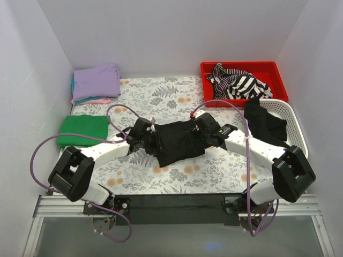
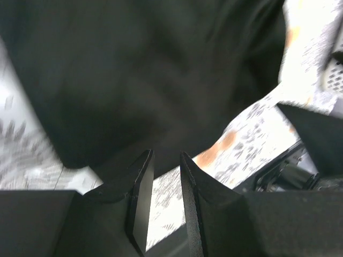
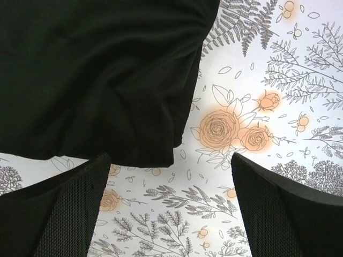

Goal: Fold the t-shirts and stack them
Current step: Fold the tshirt

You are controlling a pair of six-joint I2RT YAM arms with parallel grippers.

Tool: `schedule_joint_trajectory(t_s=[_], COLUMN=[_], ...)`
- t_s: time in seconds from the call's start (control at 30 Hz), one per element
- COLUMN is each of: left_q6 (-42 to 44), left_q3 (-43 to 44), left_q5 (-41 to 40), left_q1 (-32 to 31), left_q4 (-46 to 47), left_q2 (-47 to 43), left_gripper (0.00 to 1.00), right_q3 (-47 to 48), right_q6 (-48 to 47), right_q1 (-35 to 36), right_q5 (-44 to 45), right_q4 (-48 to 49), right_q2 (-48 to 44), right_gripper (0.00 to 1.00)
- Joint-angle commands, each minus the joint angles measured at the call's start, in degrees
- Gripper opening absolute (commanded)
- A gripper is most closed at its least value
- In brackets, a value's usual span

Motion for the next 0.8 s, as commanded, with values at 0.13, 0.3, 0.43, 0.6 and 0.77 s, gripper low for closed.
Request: schedule_joint_trajectory(t_s=[0.13,0.3,0.43,0.6,0.77], left_q6=[-4.9,-5.6,-4.9,-2.8,-0.5], left_q3=[-4.2,-3.6,-3.5,-2.9,-1.9], left_q5=[-0.3,-0.7,-1.3,-5.1,-9.7], left_q1=[-2.2,-4.2,-4.9,-5.2,-5.2], left_q4=[3.2,3.4,2.5,-2.7,-7.6], left_q2=[-4.8,-2.4,-1.0,0.1,1.1], left_gripper=[0.25,0.25,0.25,0.25,0.24], right_q3=[-0.3,-0.5,-0.7,-1.3,-2.3], right_q6=[1.3,1.2,1.2,1.9,2.7], right_q1=[-0.1,0.0,-0.1,-0.1,-0.7], right_q5=[-1.6,-1.5,-0.3,2.0,4.6], right_q4=[3.6,4.4,4.5,3.7,2.5], right_q2=[3.3,5.1,6.2,8.5,9.8], right_gripper=[0.98,0.98,0.98,0.98,0.98])
